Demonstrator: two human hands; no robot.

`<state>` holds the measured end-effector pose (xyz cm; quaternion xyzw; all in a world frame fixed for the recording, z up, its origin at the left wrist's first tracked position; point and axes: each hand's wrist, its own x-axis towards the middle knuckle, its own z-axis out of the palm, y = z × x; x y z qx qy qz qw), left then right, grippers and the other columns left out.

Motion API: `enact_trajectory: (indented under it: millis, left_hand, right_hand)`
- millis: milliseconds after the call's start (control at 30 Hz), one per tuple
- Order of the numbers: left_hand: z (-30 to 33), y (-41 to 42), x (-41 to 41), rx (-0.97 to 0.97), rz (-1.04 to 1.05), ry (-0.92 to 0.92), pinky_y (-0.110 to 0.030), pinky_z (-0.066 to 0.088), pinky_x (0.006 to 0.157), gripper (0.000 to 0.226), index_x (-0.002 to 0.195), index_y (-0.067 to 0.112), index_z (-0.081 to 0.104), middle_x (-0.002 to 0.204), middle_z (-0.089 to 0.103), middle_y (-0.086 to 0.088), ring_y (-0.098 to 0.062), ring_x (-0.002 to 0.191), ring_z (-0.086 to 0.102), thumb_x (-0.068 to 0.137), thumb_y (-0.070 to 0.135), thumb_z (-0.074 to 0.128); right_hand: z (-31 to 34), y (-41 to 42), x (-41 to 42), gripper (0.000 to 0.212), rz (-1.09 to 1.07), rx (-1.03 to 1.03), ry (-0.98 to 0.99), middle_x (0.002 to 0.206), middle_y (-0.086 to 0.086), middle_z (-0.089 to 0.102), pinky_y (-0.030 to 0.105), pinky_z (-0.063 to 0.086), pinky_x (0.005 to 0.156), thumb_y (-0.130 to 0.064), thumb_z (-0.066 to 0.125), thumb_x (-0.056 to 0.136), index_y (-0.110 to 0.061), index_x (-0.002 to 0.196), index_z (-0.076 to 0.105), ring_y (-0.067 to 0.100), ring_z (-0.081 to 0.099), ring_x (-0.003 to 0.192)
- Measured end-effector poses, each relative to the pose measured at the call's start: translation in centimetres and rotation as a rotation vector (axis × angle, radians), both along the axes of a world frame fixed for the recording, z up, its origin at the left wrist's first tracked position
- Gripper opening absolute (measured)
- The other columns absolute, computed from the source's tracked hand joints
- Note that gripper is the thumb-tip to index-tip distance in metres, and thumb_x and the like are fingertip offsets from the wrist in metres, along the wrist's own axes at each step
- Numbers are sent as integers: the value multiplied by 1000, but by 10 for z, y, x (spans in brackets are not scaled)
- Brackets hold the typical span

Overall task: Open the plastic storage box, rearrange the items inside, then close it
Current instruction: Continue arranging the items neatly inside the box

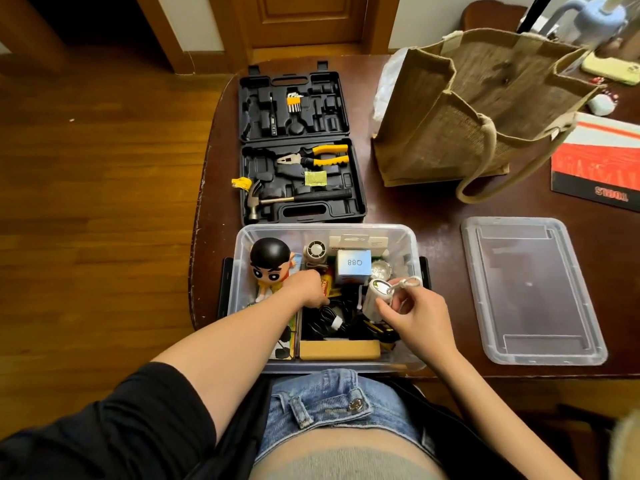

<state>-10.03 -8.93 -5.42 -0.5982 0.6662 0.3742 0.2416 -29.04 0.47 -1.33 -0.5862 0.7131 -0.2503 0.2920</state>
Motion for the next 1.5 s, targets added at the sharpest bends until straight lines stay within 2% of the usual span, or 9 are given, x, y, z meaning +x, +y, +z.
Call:
enact_trajectory:
  millis: [100, 200, 367, 667, 900, 1000, 1100, 1333, 1500]
  left_hand:
    - [6, -3, -1, -42, -25, -16, -33, 45, 77, 17, 89, 12, 54, 86, 56, -2, -24, 93, 60, 87, 27, 63]
    - [16, -5, 0, -122, -99, -58, -37, 36, 84, 25, 72, 17, 44, 71, 49, 3, -21, 81, 51, 86, 24, 62]
    - [39, -5, 5, -182, -216, -78, -30, 38, 57, 30, 67, 16, 40, 68, 47, 2, -20, 68, 50, 84, 20, 65]
    - [72, -7, 25, -144, -318, -38, -27, 28, 49, 36, 59, 14, 37, 57, 33, 0, -17, 50, 32, 80, 14, 66]
    - [67, 9, 1, -20, -341, 94, -28, 42, 59, 9, 86, 7, 62, 71, 53, -3, -19, 65, 50, 83, 15, 66]
    - [56, 19, -12, 52, -341, 130, -32, 48, 72, 24, 102, 5, 67, 88, 63, -8, -23, 80, 59, 84, 21, 68]
    - [49, 27, -17, 106, -380, 168, -30, 42, 67, 30, 106, 4, 65, 88, 59, -6, -22, 81, 55, 85, 25, 68]
    - [67, 18, 2, 138, -185, 515, -32, 38, 103, 73, 138, 15, 42, 136, 46, -1, -17, 123, 44, 76, 31, 78]
    - [69, 26, 5, 145, 133, 659, -13, 42, 58, 42, 102, 17, 51, 85, 56, 6, -6, 71, 54, 78, 40, 75]
  right_hand:
    - [-2, -1, 0, 33, -21, -18, -17, 49, -11, 49, 13, 35, 48, -36, 68, 73, -29, 53, 44, 5, 52, 54]
    - [-5, -1, 0, 30, -48, -22, -45, 50, -8, 52, 15, 39, 52, -33, 70, 74, -25, 54, 49, 5, 52, 55]
    - [-4, -2, 0, 25, -96, -40, -82, 52, -6, 53, 12, 39, 53, -29, 71, 77, -17, 59, 57, 5, 51, 53]
    - [1, -4, 3, 38, -161, -54, -98, 48, -6, 49, 11, 37, 52, -30, 68, 80, -19, 51, 48, 3, 49, 50]
    - [15, -8, -4, 30, -202, -68, -267, 54, -6, 51, 28, 44, 58, -23, 68, 81, -5, 62, 54, 8, 50, 54]
    - [20, -9, -6, 23, -142, -31, -312, 59, 0, 53, 23, 47, 58, -18, 67, 84, -7, 67, 55, 10, 54, 59]
    - [20, -12, -4, 20, -95, -10, -309, 56, 4, 51, 13, 44, 54, -17, 66, 85, -3, 72, 58, 9, 50, 54]
    - [15, -24, 7, 28, -119, 64, -429, 52, 6, 51, 33, 44, 56, -21, 63, 86, 5, 76, 59, 12, 48, 49]
    - [14, -34, 20, 24, -225, 194, -608, 46, -5, 51, 20, 37, 42, -24, 60, 89, -5, 75, 61, 8, 44, 39]
